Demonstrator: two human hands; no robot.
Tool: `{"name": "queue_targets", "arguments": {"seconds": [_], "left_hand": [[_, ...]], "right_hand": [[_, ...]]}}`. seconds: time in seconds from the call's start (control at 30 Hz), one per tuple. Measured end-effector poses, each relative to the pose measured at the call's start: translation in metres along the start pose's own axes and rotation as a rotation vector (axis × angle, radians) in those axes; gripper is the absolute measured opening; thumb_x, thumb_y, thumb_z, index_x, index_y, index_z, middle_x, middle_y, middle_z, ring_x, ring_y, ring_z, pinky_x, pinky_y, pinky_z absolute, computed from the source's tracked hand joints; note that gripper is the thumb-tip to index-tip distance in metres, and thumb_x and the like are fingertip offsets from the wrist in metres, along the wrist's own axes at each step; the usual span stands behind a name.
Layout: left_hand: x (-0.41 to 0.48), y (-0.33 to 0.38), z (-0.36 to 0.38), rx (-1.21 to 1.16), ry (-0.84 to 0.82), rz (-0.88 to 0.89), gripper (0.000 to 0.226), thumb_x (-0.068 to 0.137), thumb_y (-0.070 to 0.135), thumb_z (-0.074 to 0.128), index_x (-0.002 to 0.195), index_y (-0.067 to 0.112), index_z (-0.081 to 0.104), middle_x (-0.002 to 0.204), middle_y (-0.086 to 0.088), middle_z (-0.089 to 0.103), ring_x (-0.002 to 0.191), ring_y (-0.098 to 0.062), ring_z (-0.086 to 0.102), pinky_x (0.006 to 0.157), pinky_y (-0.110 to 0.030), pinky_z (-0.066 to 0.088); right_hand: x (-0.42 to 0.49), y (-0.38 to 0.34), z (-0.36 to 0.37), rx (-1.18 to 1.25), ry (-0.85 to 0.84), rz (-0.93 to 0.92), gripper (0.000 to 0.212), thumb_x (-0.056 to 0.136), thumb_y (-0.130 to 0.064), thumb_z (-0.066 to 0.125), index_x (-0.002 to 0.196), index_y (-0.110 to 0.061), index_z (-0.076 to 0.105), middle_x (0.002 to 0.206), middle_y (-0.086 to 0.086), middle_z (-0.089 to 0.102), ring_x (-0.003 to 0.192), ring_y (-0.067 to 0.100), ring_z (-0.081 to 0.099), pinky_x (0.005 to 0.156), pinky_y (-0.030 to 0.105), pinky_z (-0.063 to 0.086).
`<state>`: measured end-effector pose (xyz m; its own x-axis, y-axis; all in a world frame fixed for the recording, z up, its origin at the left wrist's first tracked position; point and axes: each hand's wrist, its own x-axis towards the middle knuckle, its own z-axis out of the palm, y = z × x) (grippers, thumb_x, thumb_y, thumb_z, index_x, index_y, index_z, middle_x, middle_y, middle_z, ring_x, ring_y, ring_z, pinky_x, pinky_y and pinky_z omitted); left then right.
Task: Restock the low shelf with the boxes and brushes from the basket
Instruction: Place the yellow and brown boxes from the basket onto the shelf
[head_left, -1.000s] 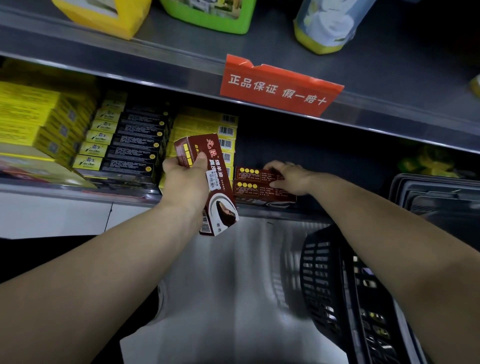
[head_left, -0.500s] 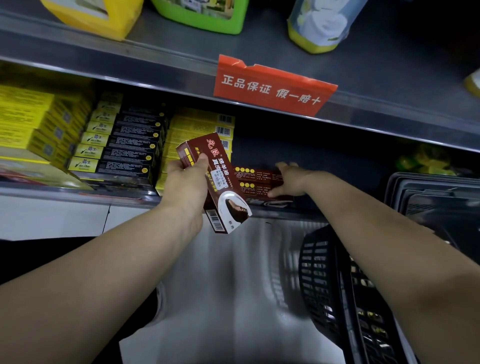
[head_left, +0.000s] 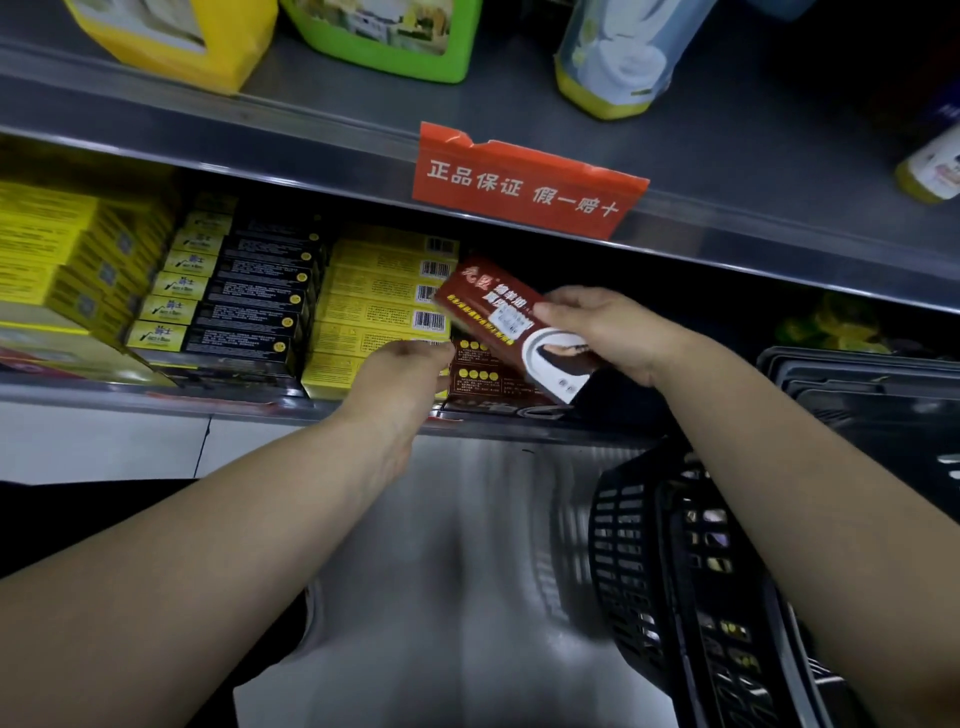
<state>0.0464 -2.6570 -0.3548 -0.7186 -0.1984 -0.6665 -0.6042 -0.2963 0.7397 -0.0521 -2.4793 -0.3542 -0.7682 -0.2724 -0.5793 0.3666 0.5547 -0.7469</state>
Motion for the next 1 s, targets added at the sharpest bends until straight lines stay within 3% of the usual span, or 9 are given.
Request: {"name": "queue_targets", "arguments": {"seconds": [0.07,0.13,0.2,0.27,0.53,0.67,0.77,0.87,1.0], "left_hand": [[0.002,-0.001,-0.001,0.043,-0.003,0.012,0.011,0.092,0.015,0.056,0.083,0.020,0.058,0.087,0.007,0.063,0.080,-0.007,0.060,0.070,-0.022,0.044],[0.004,-0.001,-0.002,0.096,0.001,0.042,0.011,0.091,0.016,0.056,0.084,0.022,0.061,0.091,0.007,0.063,0.088,-0.011,0.060,0.071,-0.020,0.043],[0.005,-0.001,-0.001,0.130,0.006,0.060,0.012,0.090,0.016,0.057,0.082,0.023,0.063,0.093,0.006,0.064,0.091,-0.013,0.060,0.071,-0.019,0.043],[0.004,-0.001,-0.001,0.142,0.005,0.064,0.013,0.089,0.015,0.058,0.081,0.023,0.064,0.092,0.006,0.064,0.090,-0.013,0.060,0.069,-0.019,0.044],[0.006,0.000,0.001,0.136,0.016,0.075,0.014,0.088,0.013,0.058,0.080,0.022,0.067,0.087,0.005,0.066,0.080,-0.009,0.059,0.064,-0.017,0.044],[0.005,0.000,0.003,0.143,0.007,0.079,0.015,0.087,0.013,0.060,0.078,0.023,0.066,0.095,-0.002,0.068,0.087,-0.015,0.060,0.068,-0.019,0.046],[0.000,0.001,0.010,0.154,-0.012,0.091,0.018,0.087,0.011,0.057,0.077,0.024,0.065,0.104,-0.006,0.069,0.094,-0.018,0.061,0.076,-0.024,0.047],[-0.008,0.000,0.025,0.215,-0.057,0.154,0.019,0.087,0.012,0.055,0.078,0.026,0.065,0.110,-0.002,0.067,0.104,-0.018,0.060,0.085,-0.026,0.046],[-0.026,-0.007,0.056,0.475,-0.210,0.421,0.014,0.088,0.015,0.054,0.095,0.025,0.060,0.092,0.008,0.066,0.067,0.004,0.055,0.055,-0.005,0.038]], "right_hand": [[0.011,0.005,-0.011,-0.234,0.151,-0.031,0.031,0.093,-0.025,0.056,0.122,-0.014,0.051,0.113,0.008,0.061,0.090,0.016,0.062,0.078,0.027,0.055],[0.024,0.010,-0.020,-0.573,0.235,-0.037,0.042,0.093,-0.027,0.056,0.132,-0.019,0.043,0.129,0.010,0.052,0.112,0.026,0.054,0.097,0.040,0.047],[0.037,0.015,-0.023,-0.912,0.282,-0.029,0.046,0.093,-0.032,0.054,0.136,-0.026,0.039,0.137,0.010,0.047,0.126,0.033,0.041,0.108,0.046,0.031],[0.049,0.018,-0.021,-1.012,0.248,-0.024,0.045,0.093,-0.031,0.053,0.135,-0.031,0.038,0.140,0.008,0.043,0.129,0.034,0.033,0.108,0.046,0.024],[0.084,0.047,0.007,-0.798,0.016,0.027,0.044,0.094,-0.025,0.052,0.133,-0.039,0.036,0.135,0.006,0.040,0.127,0.028,0.031,0.100,0.045,0.033],[0.084,0.049,0.008,-0.862,-0.021,0.056,0.050,0.097,-0.025,0.046,0.141,-0.042,0.028,0.144,0.007,0.033,0.133,0.029,0.029,0.107,0.048,0.030],[0.074,0.042,0.008,-0.918,-0.047,0.079,0.061,0.096,-0.019,0.049,0.147,-0.036,0.020,0.153,0.007,0.022,0.137,0.030,0.026,0.112,0.045,0.028],[0.048,0.018,0.000,-0.931,-0.065,0.050,0.057,0.094,-0.021,0.055,0.145,-0.023,0.031,0.145,0.008,0.038,0.127,0.025,0.043,0.103,0.033,0.038],[-0.025,-0.007,-0.025,-0.623,0.024,-0.105,0.038,0.090,-0.015,0.061,0.127,-0.014,0.053,0.123,0.008,0.060,0.103,0.015,0.058,0.086,0.020,0.044]]}}
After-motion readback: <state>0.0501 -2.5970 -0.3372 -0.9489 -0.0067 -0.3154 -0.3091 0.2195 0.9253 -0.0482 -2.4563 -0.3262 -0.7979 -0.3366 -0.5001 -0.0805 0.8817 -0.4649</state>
